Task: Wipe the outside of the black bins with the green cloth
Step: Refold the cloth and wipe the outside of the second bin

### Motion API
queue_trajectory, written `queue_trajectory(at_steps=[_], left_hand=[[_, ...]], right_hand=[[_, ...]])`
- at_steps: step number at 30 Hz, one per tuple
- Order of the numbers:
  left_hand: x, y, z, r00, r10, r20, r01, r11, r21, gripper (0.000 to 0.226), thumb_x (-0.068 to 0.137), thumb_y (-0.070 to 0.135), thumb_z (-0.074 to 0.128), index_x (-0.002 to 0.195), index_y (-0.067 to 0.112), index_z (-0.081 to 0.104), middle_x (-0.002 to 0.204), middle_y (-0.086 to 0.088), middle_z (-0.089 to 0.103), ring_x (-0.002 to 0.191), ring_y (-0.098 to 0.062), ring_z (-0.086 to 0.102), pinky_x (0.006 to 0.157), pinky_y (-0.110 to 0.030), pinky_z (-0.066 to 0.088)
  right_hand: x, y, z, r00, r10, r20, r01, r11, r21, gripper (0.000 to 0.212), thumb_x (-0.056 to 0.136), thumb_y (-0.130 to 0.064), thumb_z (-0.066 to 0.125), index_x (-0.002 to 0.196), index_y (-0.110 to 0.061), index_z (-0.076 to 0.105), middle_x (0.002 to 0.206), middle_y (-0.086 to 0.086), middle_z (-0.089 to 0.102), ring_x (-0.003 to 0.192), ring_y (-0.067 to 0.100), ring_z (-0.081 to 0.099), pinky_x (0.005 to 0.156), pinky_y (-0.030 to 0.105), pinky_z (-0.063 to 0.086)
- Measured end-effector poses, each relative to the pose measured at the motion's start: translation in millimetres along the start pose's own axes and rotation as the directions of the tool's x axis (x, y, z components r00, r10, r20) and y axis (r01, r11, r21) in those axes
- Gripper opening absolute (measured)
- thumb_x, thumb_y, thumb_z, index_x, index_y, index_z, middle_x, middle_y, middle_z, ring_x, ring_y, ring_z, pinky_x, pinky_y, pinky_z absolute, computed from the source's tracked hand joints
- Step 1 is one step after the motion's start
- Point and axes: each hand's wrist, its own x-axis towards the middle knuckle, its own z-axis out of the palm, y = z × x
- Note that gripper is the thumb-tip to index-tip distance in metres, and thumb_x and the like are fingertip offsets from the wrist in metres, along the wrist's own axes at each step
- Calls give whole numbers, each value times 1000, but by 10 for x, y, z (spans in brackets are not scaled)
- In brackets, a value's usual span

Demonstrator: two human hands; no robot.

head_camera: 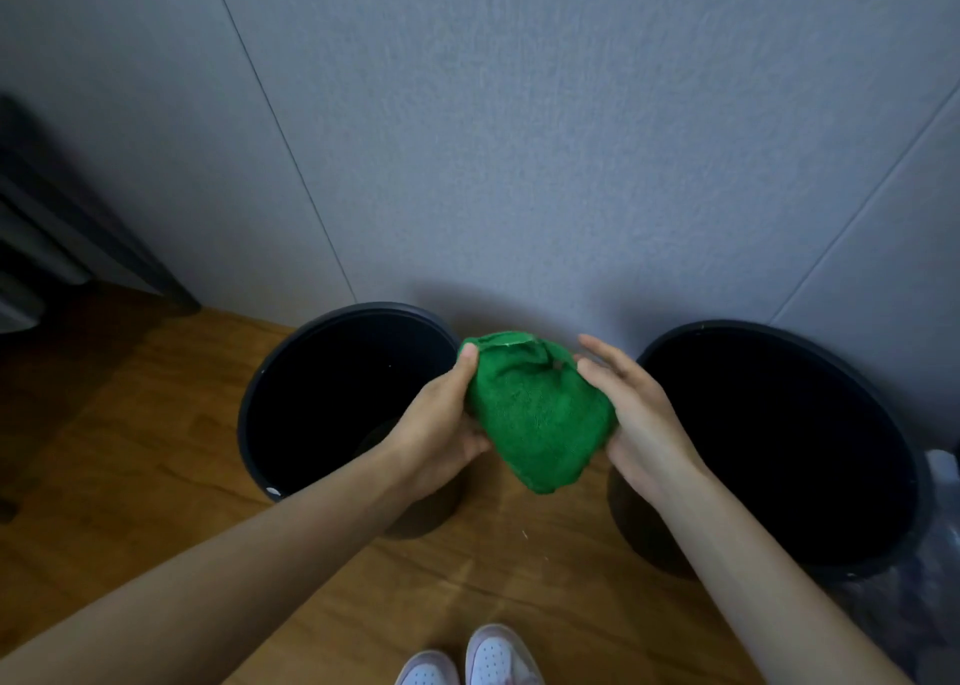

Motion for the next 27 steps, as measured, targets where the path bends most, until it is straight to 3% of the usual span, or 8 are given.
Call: queue_trajectory(at_steps=[2,5,7,9,14,18,23,27], left_hand=[[17,0,7,998,-54,-42,49,993,-106,50,98,47,24,118,18,59,114,-5,68,103,-19,66,77,-35,56],[32,14,-11,993,-96,-68,82,980,-181,59,96,51,24,130,12,52,126,-12,62,113,-25,61,82,-36,55],[9,47,-2,991,-129,-28,123,977,-172,58,95,51,29,130,12,53,127,-12,62,116,-26,60,88,-36,55],[-13,74,18,986,-152,68,157,985,-74,53,91,43,41,130,10,52,129,-13,60,119,-27,58,94,-38,51],[49,6,-58,991,-88,-98,109,964,240,98,75,-11,65,149,13,5,116,-18,61,101,-30,63,81,-41,57],[128,-22,-112,992,129,-6,-76,620,781,95,69,-8,73,145,20,23,135,-11,48,122,-28,51,97,-45,49],[155,-80,-192,980,194,48,-130,438,889,82,73,3,75,141,18,33,129,-7,55,118,-21,54,96,-31,50],[110,-259,-318,958,286,11,-21,30,999,98,74,33,75,148,12,13,138,-5,39,129,-23,37,107,-32,37]], right_hand=[[-7,19,-48,999,-37,-12,36,992,-122,29,87,-29,60,116,-24,60,120,1,62,111,16,59,88,32,50],[-23,11,-104,987,96,131,-51,949,-310,69,66,-63,64,124,-26,56,126,-6,60,117,11,55,104,37,40],[-44,8,-110,922,285,263,-231,948,-217,60,69,-54,61,119,-22,59,122,-1,64,112,15,60,98,36,45],[-65,42,-100,897,307,319,-297,951,-79,44,75,-37,59,115,-18,61,116,6,67,105,21,65,87,36,50],[-25,227,-191,979,134,152,-129,991,-42,76,81,3,59,143,-30,30,130,7,52,111,25,59,79,36,53],[-44,303,-202,956,-5,293,125,911,-394,98,77,10,65,143,-44,17,132,-6,47,116,14,55,90,37,52],[58,347,-199,948,-178,263,318,549,-773,48,68,-13,80,109,-28,58,107,0,54,101,18,55,77,22,46],[53,433,-225,947,-275,164,271,415,-869,38,64,-21,83,96,-19,64,115,-1,43,115,17,41,89,24,34]])
